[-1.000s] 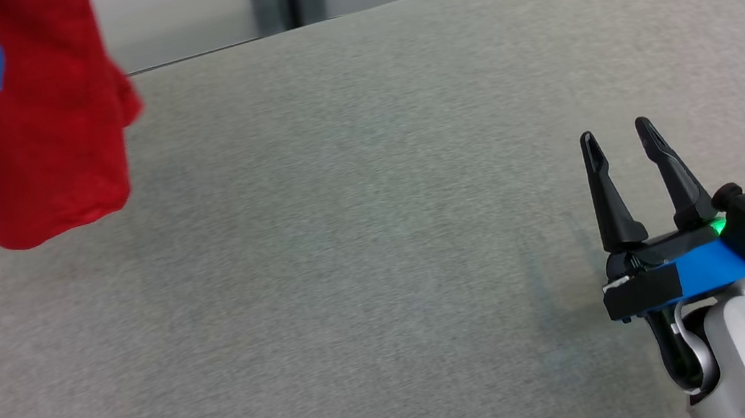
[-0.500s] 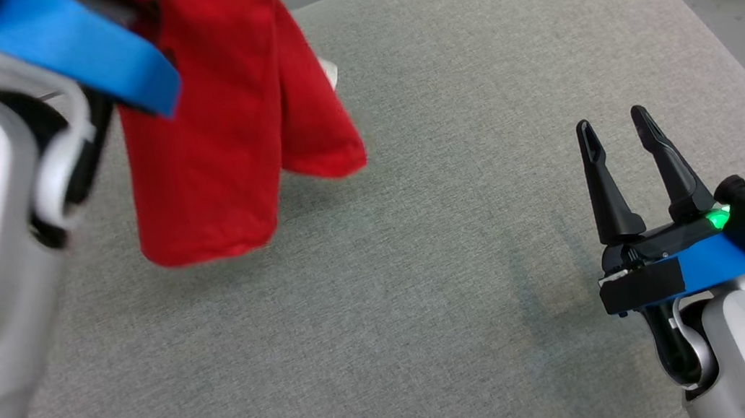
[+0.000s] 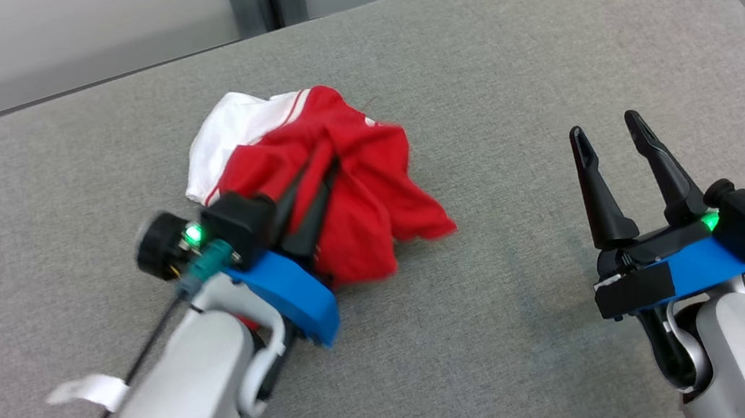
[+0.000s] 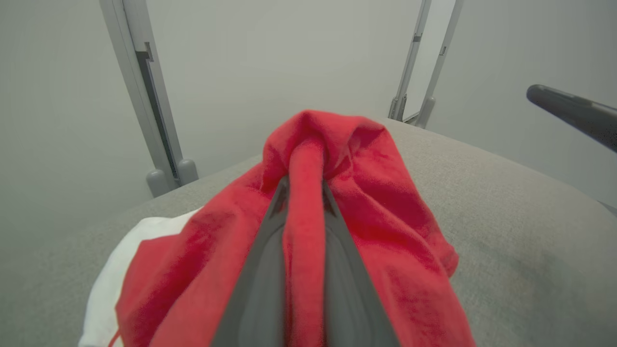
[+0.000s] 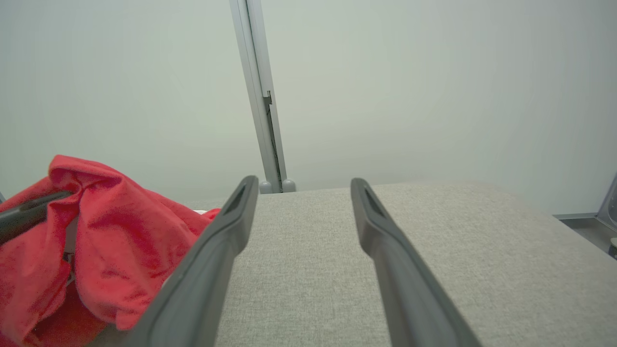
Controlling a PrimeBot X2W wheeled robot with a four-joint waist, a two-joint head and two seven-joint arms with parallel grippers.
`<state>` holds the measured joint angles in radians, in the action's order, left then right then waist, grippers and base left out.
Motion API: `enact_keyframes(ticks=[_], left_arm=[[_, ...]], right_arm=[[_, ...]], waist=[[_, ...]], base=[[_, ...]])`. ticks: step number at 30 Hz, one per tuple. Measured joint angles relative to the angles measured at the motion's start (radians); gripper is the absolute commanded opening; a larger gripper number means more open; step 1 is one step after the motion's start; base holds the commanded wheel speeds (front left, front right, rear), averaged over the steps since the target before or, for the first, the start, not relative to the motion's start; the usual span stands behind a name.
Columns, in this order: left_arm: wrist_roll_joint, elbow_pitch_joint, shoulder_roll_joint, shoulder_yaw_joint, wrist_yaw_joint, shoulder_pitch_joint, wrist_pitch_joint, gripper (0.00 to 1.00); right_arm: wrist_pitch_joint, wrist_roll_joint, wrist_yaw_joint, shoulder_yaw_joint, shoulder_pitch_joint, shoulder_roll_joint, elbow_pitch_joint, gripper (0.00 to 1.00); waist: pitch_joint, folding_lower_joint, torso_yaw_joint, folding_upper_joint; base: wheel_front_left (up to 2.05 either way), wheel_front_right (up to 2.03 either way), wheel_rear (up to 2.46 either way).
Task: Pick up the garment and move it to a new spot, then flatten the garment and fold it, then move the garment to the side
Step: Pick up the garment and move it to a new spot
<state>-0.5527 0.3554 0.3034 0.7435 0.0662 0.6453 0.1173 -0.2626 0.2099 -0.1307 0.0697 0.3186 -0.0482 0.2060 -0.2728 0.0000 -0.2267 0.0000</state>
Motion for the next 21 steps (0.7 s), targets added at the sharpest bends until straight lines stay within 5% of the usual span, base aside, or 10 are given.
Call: enact_keyframes(ticks=[2,3,4,5,12,21], left_arm=[[-0.001,0.03,-0.027,0.03,0.01,-0.031,0.013,0.0],[-0.003,0.044,-0.041,0.044,0.014,-0.042,0.021,0.13],[0.002,0.06,-0.053,0.056,0.015,-0.052,0.03,0.64],[0.008,0.07,-0.062,0.066,0.015,-0.054,0.041,1.0],[0.03,0.081,-0.1,0.04,-0.015,-0.051,0.127,1.0],[0.072,-0.012,-0.038,-0.109,-0.11,-0.093,0.144,1.0]], right_arm=[[0.0,-0.002,0.0,0.002,0.0,0.0,0.005,1.0],[0.0,-0.004,0.0,0.004,0.0,0.0,0.006,1.0],[0.0,-0.006,0.0,0.005,0.0,0.0,0.009,1.0],[0.0,-0.006,0.0,0.005,-0.001,0.0,0.01,1.0],[0.0,-0.013,0.0,-0.004,-0.02,0.0,0.033,1.0],[0.0,-0.016,0.0,-0.009,-0.042,0.0,0.045,1.0]], waist=[[0.005,0.0,0.009,0.0],[0.007,0.0,0.013,0.0],[0.011,0.0,0.016,0.0],[0.014,0.0,0.019,0.0],[0.059,0.0,0.051,0.0],[0.107,0.0,0.108,0.0]], base=[[0.0,0.0,0.0],[0.0,0.0,0.0],[0.0,0.0,0.0],[0.0,0.0,0.0],[0.0,0.0,0.0],[0.0,0.0,0.0]])
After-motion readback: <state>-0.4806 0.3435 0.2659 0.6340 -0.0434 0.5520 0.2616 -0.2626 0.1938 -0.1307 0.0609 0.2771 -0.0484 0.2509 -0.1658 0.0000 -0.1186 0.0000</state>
